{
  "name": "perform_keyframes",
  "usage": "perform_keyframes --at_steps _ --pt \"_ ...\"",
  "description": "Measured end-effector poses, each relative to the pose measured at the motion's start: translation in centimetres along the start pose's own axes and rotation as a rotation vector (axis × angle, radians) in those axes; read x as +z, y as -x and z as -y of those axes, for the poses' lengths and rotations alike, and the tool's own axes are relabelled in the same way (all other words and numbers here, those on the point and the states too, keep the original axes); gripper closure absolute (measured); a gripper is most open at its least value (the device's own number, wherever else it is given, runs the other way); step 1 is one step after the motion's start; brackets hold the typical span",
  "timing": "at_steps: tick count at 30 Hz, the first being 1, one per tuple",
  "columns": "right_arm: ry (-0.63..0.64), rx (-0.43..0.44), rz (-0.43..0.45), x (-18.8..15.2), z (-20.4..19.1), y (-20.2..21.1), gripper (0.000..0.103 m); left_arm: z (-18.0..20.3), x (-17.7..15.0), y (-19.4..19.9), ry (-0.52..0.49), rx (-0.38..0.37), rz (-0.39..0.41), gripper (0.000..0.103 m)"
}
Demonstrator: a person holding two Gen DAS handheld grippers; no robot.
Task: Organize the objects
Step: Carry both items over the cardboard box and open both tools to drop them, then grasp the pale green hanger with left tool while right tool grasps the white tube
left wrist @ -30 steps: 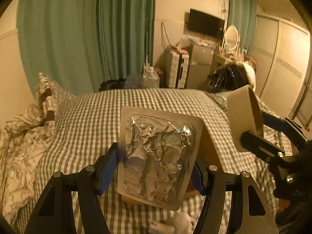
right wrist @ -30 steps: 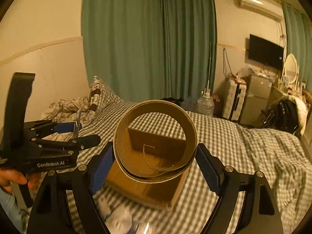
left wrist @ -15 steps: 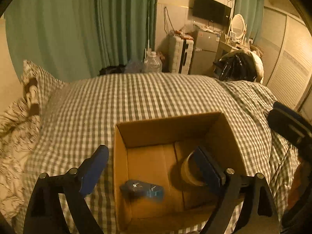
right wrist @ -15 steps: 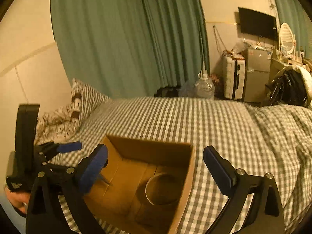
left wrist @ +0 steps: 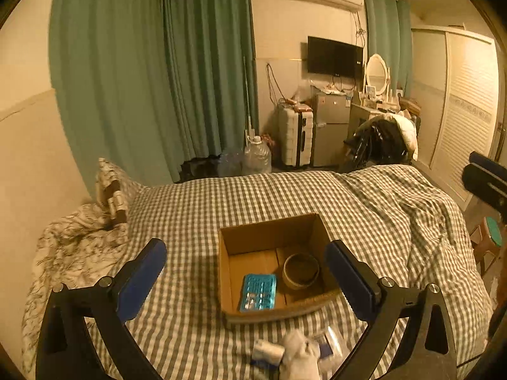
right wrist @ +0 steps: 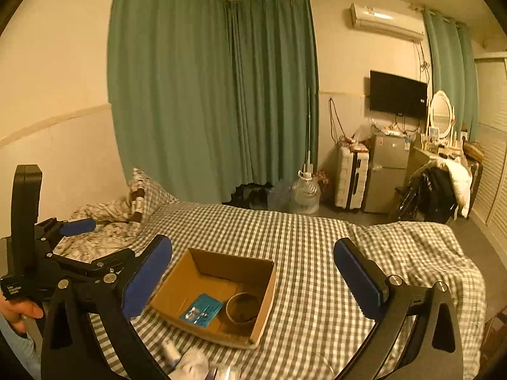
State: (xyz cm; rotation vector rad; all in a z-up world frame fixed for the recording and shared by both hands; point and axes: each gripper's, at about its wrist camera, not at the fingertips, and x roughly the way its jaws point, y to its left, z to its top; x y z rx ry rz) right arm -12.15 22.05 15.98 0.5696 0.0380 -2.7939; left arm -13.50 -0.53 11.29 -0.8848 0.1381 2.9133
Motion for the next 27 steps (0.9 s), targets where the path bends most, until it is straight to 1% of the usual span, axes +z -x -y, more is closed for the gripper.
perform_keyframes --at_steps 3,5,8,11,13,15,18,19,21,22,23,25,27 --pt "0.054 0.002 0.000 -0.8 -0.9 3.8 0.000 -0.3 -1.9 2.0 0.027 0.013 -0.011 0.000" --pt "0.075 0.002 -0.011 -1.6 -1.1 5.3 0.000 -0.4 -3.8 2.8 0.051 0.009 -0.031 0.000" --pt "0.093 -0.001 -0.034 -3.8 -1.2 6.9 0.000 -0.5 -7.2 3.0 0.078 0.004 -0.068 0.000" --pt "0.089 -0.001 -0.058 -6.7 -1.9 7.2 0.000 -0.4 -11.3 2.0 0.124 0.032 -0.108 0.000" --pt "0.066 0.004 -0.092 -9.3 -2.2 6.5 0.000 -0.1 -14.1 0.8 0.132 0.036 -0.152 0.000" --pt "0.044 -0.001 -0.128 -12.1 -2.5 5.3 0.000 0.5 -16.4 -0.7 0.127 0.059 -0.194 0.000" --pt "0.042 -0.063 -0.187 -16.9 -3.2 2.7 0.000 1.1 -20.7 -3.3 0.112 0.123 -0.268 0.000" --pt "0.032 -0.075 -0.212 -18.7 -3.3 1.8 0.000 1.4 -22.2 -4.6 0.122 0.130 -0.314 0.000" --pt "0.007 -0.058 -0.276 -21.9 -3.3 0.0 0.001 2.0 -24.1 -6.0 0.130 0.100 -0.369 0.000" --pt "-0.001 -0.039 -0.321 -23.3 -3.2 -1.1 0.001 2.7 -25.2 -6.9 0.120 0.067 -0.395 0.000" --pt "-0.003 -0.029 -0.363 -24.5 -3.1 -1.9 0.001 3.4 -25.8 -7.5 0.095 0.046 -0.403 0.000" --pt "-0.013 -0.029 -0.426 -26.5 -2.8 -3.3 0.001 4.5 -27.0 -8.5 0.037 0.045 -0.423 0.000" --pt "-0.025 -0.019 -0.449 -27.7 -2.5 -3.8 0.001 5.1 -27.6 -9.4 0.022 0.049 -0.453 0.000"
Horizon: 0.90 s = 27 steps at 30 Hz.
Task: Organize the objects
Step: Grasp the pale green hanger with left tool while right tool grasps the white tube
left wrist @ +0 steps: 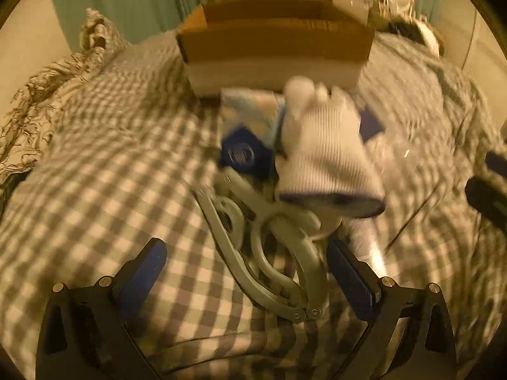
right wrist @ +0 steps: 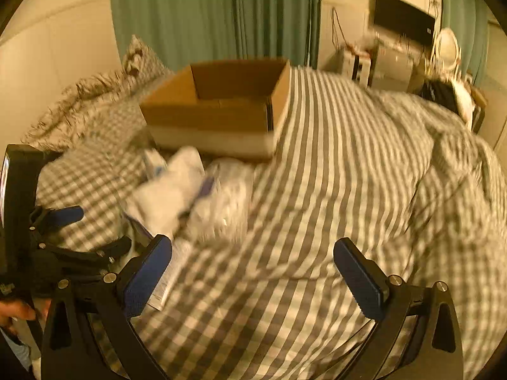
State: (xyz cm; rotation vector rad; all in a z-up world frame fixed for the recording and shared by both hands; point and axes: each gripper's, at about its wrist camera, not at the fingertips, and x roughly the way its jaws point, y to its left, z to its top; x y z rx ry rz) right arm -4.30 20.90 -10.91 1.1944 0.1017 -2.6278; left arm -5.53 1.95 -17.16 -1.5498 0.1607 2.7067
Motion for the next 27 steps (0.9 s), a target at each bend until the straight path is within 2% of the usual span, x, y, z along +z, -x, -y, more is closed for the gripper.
perform_keyframes --at_steps 6,8,9,10,11,12,13,14,15,18,21,24,27 --pt "-0.024 0.003 -0.016 -0.1 0.9 -0.7 0.001 -0.4 0.2 -2.5 0.062 0.012 0.003 0.000" --pt "-0.018 0.011 -0.018 -0.2 0.6 -0.6 0.001 0.1 -0.1 -2.7 0.028 0.008 0.008 0.007" --pt "-0.010 0.012 -0.015 -0.2 0.3 -0.4 0.001 0.3 -0.2 -2.8 0.006 -0.023 -0.002 0.023" --pt "0.001 0.009 -0.013 -0.2 0.1 -0.1 0.001 0.4 -0.3 -2.6 -0.007 -0.072 -0.020 0.035" --pt "0.005 0.008 -0.013 -0.1 -0.1 -0.3 0.001 0.3 -0.3 -2.4 -0.009 -0.092 -0.028 0.040" --pt "0.010 0.008 -0.012 -0.1 -0.3 -0.1 0.001 0.1 -0.4 -2.2 -0.009 -0.114 -0.042 0.054" --pt "0.013 0.009 -0.012 -0.1 -0.5 0.0 0.001 -0.2 -0.4 -2.0 -0.010 -0.124 -0.055 0.076" --pt "0.018 0.011 -0.010 -0.1 -0.7 0.2 0.001 -0.4 -0.5 -1.9 -0.012 -0.132 -0.070 0.087" --pt "0.024 0.011 -0.007 0.0 -0.9 0.4 0.001 -1.0 -0.4 -1.8 -0.010 -0.147 -0.084 0.092" --pt "0.046 0.014 -0.005 0.0 -1.7 0.6 0.001 -1.7 -0.5 -0.7 -0.006 -0.171 -0.080 0.092" --pt "0.064 0.030 -0.027 0.1 -2.7 -0.2 0.001 -2.0 -0.3 0.5 -0.034 -0.120 -0.045 0.092" --pt "0.084 0.047 -0.063 0.1 -3.8 -1.8 0.001 -3.0 0.6 1.9 -0.033 -0.116 0.003 0.092" --pt "0.091 0.069 -0.112 0.0 -5.0 -4.1 0.001 -4.3 1.5 3.5 -0.023 -0.078 0.063 0.092"
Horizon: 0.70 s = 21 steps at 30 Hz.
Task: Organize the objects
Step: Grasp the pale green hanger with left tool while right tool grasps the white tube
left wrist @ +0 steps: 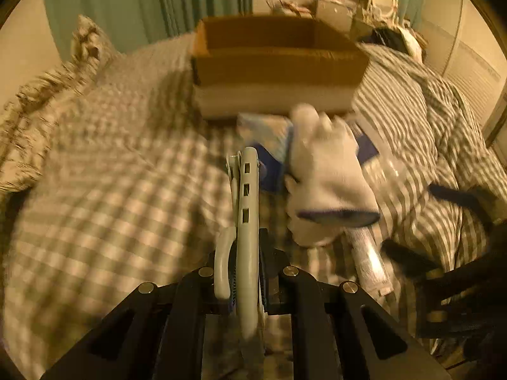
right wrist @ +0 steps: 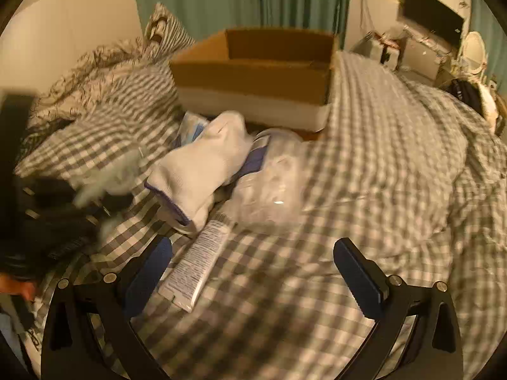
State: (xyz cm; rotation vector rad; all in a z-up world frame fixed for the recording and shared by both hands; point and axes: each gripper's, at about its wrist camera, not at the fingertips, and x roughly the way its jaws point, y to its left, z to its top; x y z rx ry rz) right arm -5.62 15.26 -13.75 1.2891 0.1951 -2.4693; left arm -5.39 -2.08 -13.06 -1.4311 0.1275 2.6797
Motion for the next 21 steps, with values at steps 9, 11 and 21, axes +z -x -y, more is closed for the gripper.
perform_keyframes --at_steps 9,11,21 --pt "0.016 0.047 -0.130 -0.5 -1.8 -5.4 0.048 -1.7 0.4 0.2 0.035 -0.045 0.025 0.092" --pt "0.029 0.054 -0.131 -0.5 -1.9 -5.2 0.066 -1.5 0.2 0.1 0.035 -0.044 0.022 0.092" --pt "0.071 0.045 -0.064 -1.3 -1.4 0.5 0.079 0.5 0.7 2.4 0.026 -0.094 0.061 0.092"
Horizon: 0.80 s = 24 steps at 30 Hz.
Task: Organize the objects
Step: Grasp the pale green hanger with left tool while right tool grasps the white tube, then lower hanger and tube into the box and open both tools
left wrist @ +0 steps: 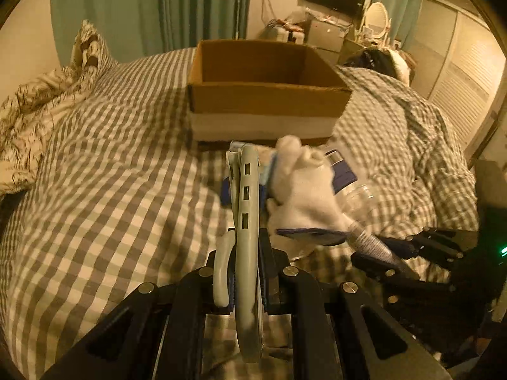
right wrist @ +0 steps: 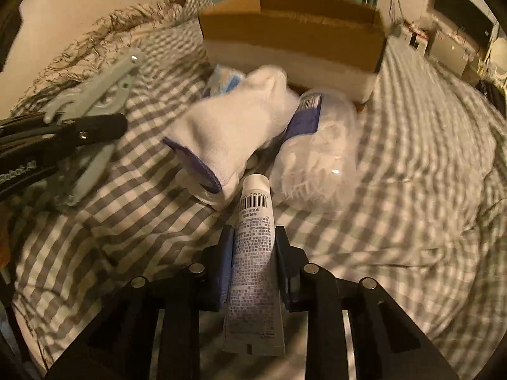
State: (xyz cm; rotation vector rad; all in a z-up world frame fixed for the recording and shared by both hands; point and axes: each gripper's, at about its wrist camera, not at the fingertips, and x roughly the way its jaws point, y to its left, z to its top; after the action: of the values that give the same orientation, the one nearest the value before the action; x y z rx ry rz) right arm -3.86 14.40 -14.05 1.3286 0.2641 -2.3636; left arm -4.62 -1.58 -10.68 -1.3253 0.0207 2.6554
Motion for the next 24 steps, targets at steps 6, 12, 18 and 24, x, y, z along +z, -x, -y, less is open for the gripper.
perform_keyframes --at_steps 6,12,18,24 --pt "-0.025 -0.021 0.138 1.3 1.9 5.5 0.079 1.3 2.0 2.8 0.009 -0.049 0.059 0.092" --pt "-0.012 -0.044 0.286 5.3 3.2 10.9 0.079 2.5 6.1 5.0 -0.042 -0.032 0.118 0.092" --pt "0.024 -0.053 0.404 11.0 4.7 14.5 0.079 3.1 11.3 5.3 -0.083 0.000 0.159 0.092" --pt "0.038 -0.034 0.470 16.9 5.4 15.0 0.079 2.8 16.7 4.3 -0.087 0.005 0.194 0.092"
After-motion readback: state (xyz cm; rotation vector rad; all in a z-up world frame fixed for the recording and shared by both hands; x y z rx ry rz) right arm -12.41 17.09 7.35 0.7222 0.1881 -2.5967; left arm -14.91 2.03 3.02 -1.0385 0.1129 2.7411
